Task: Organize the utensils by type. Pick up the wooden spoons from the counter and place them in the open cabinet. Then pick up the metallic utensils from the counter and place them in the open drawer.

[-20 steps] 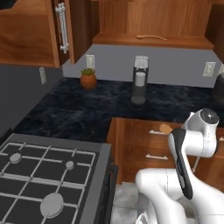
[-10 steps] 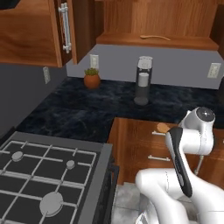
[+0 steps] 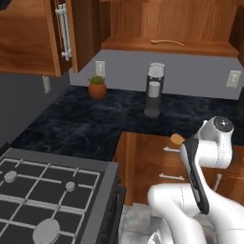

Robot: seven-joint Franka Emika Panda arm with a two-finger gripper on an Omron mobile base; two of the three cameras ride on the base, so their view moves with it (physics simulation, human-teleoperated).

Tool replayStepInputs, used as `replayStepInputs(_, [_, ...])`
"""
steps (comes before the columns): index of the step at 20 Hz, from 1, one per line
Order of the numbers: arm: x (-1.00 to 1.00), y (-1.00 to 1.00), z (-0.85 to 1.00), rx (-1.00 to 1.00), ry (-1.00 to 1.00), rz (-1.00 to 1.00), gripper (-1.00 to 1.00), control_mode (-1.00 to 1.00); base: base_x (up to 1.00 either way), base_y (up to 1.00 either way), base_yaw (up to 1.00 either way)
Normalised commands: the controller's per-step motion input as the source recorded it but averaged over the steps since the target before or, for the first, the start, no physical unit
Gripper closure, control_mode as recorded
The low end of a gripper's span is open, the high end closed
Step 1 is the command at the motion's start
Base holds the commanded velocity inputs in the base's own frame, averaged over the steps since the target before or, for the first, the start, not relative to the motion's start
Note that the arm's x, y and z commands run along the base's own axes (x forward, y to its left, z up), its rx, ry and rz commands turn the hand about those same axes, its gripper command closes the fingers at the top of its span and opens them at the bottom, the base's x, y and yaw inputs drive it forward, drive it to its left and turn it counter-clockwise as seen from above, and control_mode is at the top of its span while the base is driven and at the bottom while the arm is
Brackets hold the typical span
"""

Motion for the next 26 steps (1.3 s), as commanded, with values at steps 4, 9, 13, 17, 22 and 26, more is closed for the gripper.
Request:
replayStepInputs(4, [0.0,0.0,0.0,0.0,0.0,0.0,1.0,1.0,0.27,-0.09,0.0])
replayStepInputs(9, [0.0,0.0,0.0,0.0,0.0,0.0,1.0,1.0,0.72,-0.01,0.0])
replayStepInputs(13, [0.0,0.0,0.0,0.0,0.0,0.0,1.0,1.0,0.82,0.0,0.0])
replayStepInputs(17, [0.0,0.0,0.0,0.0,0.0,0.0,1.0,1.0,0.78,0.08,0.0])
replayStepInputs(22, [0.0,0.0,0.0,0.0,0.0,0.0,1.0,1.0,0.52,0.03,0.0])
replayStepInputs(26, [0.0,0.0,0.0,0.0,0.0,0.0,1.0,1.0,0.37,0.0,0.0])
